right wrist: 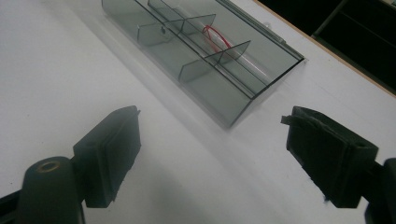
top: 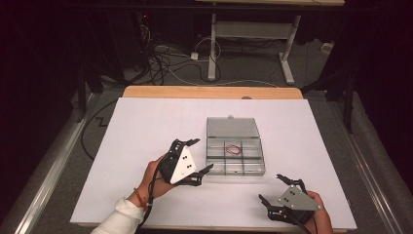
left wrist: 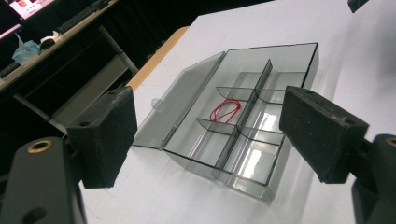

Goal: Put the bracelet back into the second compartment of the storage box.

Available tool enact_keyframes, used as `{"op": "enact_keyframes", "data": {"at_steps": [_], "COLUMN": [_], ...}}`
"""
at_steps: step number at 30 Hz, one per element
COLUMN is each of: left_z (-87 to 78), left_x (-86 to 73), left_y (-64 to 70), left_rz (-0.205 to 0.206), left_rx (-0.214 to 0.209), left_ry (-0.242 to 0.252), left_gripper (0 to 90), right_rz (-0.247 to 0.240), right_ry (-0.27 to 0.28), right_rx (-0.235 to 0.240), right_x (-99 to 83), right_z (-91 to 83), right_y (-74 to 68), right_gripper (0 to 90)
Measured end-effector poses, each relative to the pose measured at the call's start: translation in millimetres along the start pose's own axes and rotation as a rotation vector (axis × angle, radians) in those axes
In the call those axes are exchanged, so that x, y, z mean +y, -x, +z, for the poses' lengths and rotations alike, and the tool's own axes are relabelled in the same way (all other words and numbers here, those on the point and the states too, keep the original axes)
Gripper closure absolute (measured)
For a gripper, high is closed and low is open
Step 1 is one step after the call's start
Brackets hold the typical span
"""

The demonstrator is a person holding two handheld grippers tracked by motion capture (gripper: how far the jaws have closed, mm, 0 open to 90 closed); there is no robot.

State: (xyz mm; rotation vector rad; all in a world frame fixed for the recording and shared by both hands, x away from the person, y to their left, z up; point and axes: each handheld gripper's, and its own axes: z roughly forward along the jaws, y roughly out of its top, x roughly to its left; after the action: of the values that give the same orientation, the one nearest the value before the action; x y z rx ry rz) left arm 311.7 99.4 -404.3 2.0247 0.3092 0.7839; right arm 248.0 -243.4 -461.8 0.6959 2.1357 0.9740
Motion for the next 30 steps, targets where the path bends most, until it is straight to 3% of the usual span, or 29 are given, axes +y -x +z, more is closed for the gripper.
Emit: {"op": "enact_keyframes", "data": {"at_steps": [13,30], "left_z": [-14.4,-33.3], "left_x": [-13.1,-34.7], "left_y": [6.3,11.6], "left_rz": [-0.010,-0.002], "left_rx": [-0.006,0.031], "left_ry": [0.006,-0.010], "left_gripper": [18.2,18.2], "right_rz": [0.000,-0.003], "right_ry": [0.006,0.006], "right_rx": [-0.002,-0.001], "right_x": [0.8,0.8], "right_z": [-1.4,-2.1], "right_y": [0.3,-0.1], "right_gripper": [18.3,18.3]}}
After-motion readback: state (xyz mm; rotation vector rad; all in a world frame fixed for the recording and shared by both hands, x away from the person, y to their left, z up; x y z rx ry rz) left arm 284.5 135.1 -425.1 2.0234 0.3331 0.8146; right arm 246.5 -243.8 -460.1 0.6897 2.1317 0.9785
